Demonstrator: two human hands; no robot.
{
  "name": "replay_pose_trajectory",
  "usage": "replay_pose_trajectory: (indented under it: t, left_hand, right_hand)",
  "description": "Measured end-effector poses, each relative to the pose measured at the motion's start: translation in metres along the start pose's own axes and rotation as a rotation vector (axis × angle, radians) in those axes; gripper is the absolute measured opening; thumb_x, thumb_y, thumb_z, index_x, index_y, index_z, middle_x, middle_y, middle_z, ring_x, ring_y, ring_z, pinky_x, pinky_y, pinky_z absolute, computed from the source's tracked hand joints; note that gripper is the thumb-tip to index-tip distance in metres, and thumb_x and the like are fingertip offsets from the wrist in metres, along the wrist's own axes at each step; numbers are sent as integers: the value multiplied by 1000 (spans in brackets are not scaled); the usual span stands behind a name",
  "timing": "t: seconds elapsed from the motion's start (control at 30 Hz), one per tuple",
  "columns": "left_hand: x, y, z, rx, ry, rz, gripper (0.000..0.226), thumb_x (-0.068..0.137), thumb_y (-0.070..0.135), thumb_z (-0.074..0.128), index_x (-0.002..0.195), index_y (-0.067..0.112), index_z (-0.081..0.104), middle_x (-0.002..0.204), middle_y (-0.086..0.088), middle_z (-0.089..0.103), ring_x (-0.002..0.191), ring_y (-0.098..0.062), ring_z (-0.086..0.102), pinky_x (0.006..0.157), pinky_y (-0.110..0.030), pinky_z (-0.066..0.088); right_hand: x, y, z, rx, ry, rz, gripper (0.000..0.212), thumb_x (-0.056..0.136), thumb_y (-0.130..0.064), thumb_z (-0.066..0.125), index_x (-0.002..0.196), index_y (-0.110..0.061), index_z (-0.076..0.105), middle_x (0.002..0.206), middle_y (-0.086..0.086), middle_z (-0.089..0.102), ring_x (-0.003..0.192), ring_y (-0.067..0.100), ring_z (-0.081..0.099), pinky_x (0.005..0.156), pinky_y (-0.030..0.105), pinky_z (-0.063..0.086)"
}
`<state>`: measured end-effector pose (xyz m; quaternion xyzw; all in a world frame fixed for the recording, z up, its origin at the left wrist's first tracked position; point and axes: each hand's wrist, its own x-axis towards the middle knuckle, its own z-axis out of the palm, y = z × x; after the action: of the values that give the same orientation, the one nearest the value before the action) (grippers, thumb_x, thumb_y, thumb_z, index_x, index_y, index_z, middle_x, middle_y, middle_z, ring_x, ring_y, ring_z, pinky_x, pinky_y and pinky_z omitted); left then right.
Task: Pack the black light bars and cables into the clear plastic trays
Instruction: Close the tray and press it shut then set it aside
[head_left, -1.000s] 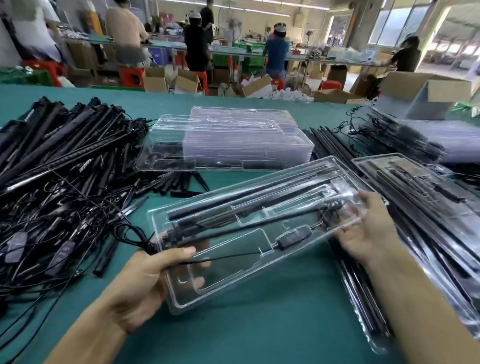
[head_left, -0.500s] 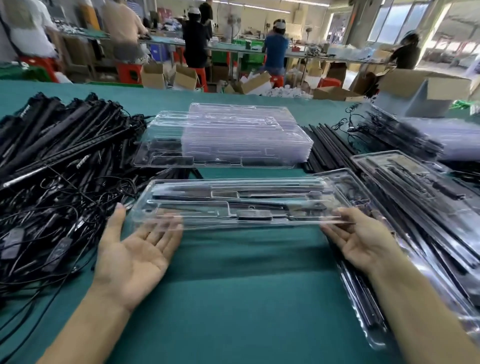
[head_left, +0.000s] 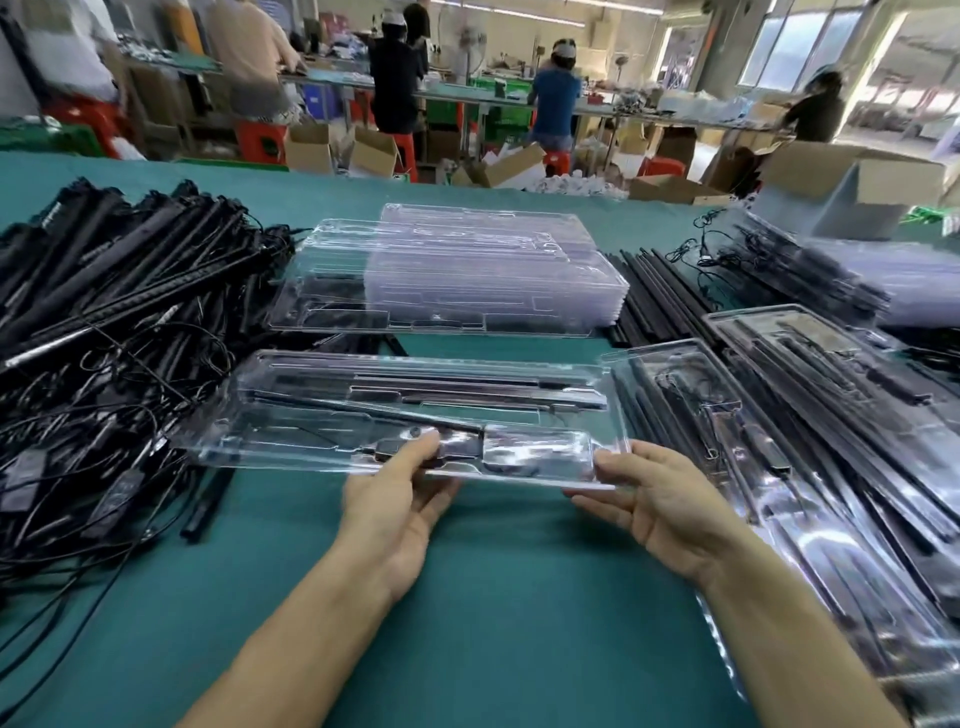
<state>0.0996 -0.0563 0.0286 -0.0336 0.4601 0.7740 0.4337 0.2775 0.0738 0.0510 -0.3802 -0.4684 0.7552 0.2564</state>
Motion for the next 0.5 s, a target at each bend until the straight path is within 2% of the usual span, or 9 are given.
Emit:
replay_pose_trajectory:
  t: [0.07, 0.13, 0.27, 0.33, 0.43, 0.5]
  left_hand:
    - [2, -3, 1, -7, 61, 40, 11, 88, 6, 67, 94, 12, 60, 75, -5, 66, 66, -17, 65, 56, -29, 60]
    - [4, -3, 4, -43, 105, 55, 16, 87, 5, 66, 97, 14, 57, 77, -6, 62, 67, -18, 62, 54, -29, 57]
    - [7, -1, 7, -114, 212, 112, 39, 83, 0, 68, 116, 9, 50, 88, -12, 63, 73, -22, 63, 55, -31, 55]
    - [6, -2, 8, -105, 231, 137, 36, 81, -4, 67, 111, 10, 52, 92, -12, 65, 75, -22, 65, 57, -31, 55]
    - [4, -4, 10, -86, 233, 167, 27, 81, -6, 67, 98, 12, 56, 81, -9, 67, 62, -14, 64, 51, -25, 52]
    - [4, -4, 9, -82, 233, 162, 28, 83, -4, 69, 104, 9, 58, 85, -9, 68, 66, -15, 65, 52, -25, 54]
  right_hand:
    - [-2, 3, 0, -13, -18, 9, 14, 90, 0, 59, 77, -2, 56, 76, 15, 65, 74, 34, 72, 58, 31, 59]
    - [-5, 6, -1, -28, -41, 12, 8, 90, -2, 60, 82, -2, 57, 77, 14, 65, 76, 34, 72, 58, 31, 60]
    - [-9, 8, -3, -77, -60, 38, 6, 89, -2, 62, 86, -3, 57, 72, 12, 64, 78, 37, 72, 59, 32, 60]
    - [-9, 10, -2, -73, -22, 44, 8, 91, -2, 61, 84, -2, 57, 72, 12, 61, 75, 38, 72, 56, 33, 59]
    - [-7, 13, 0, -114, 42, 14, 17, 95, -10, 59, 81, -3, 55, 71, 10, 58, 70, 35, 72, 55, 32, 59]
    - [-7, 14, -1, -151, 52, -13, 20, 95, -12, 59, 78, -3, 56, 66, 9, 61, 66, 30, 71, 54, 28, 58]
